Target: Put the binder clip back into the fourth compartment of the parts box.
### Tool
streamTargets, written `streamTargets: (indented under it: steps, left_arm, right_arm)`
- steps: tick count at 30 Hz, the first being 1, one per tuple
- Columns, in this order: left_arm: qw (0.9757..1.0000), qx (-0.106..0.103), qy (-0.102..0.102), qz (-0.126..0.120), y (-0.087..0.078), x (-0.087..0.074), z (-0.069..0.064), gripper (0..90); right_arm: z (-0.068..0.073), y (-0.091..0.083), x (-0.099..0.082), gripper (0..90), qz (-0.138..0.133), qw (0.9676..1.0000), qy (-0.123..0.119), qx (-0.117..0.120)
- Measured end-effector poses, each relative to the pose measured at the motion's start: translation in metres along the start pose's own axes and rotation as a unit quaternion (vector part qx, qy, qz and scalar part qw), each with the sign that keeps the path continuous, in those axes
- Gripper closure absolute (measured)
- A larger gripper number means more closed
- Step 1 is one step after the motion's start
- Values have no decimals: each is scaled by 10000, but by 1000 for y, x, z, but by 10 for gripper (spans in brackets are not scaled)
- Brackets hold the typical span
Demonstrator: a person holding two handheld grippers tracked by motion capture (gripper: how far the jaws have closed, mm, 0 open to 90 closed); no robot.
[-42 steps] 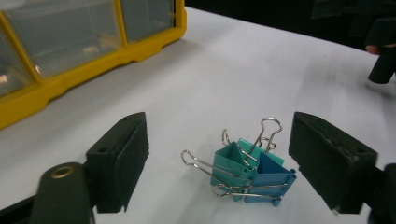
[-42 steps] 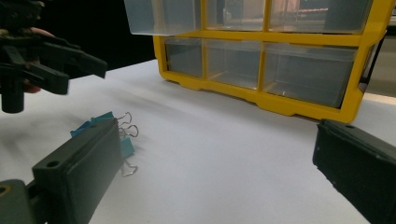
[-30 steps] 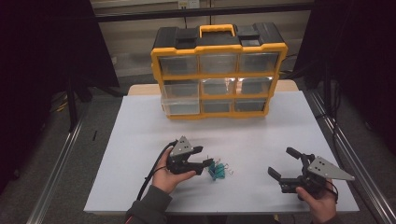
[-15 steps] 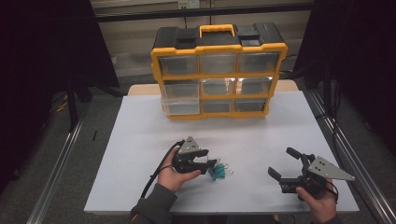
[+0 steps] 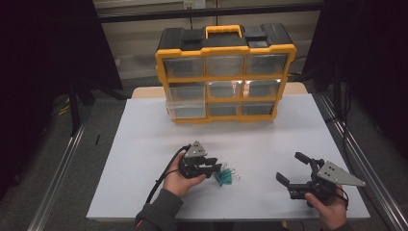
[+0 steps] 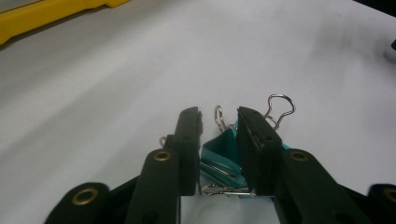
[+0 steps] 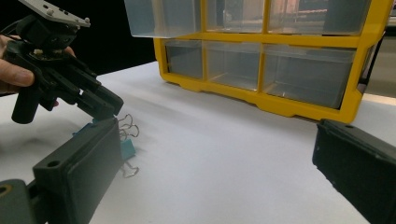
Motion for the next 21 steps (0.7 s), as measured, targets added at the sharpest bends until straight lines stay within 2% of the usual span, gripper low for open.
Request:
streamTargets:
  steps: [4, 7, 8, 11, 14, 18, 19, 21]
  left_arm:
    - [10000, 74, -33, 9, -3, -2, 4, 724]
    - [9999, 128, -55, 29, -4, -4, 7, 720]
    - [9999, 111, -83, 5, -6, -5, 9, 719]
    - [9998, 163, -114, 31, -8, -8, 12, 756]
    - [9996, 44, -276, -87, -8, -8, 13, 740]
    - [9994, -12, -351, -54, -5, -9, 11, 716]
    - [9993, -86, -344, -75, -2, -9, 10, 706]
    - [9993, -81, -370, 13, 1, -10, 10, 702]
  right_arm:
    - [0, -1, 0, 8, 4, 10000, -27, 30]
    - [0, -1, 0, 8, -14, 10000, 56, -23]
    - [-1, 0, 0, 8, 3, 10000, -33, 0]
    - [0, 1, -1, 8, 30, 10000, -25, 23]
    - [2, 0, -1, 8, 34, 10000, -4, 54]
    - [1, 0, 0, 8, 10, 10000, -25, 50]
    - [1, -1, 0, 8, 16, 10000, -38, 56]
    - [1, -1, 1, 8, 3, 10000, -35, 36]
Point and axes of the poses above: each handheld gripper's, and its own axes: y roughly forward along the jaws, x roughly out of its top, z roughly to its left, the point moved 8 cm from there along y, roughly forward along the jaws, and after that the axes turned 3 degrees about -x, right-handed, at the moved point
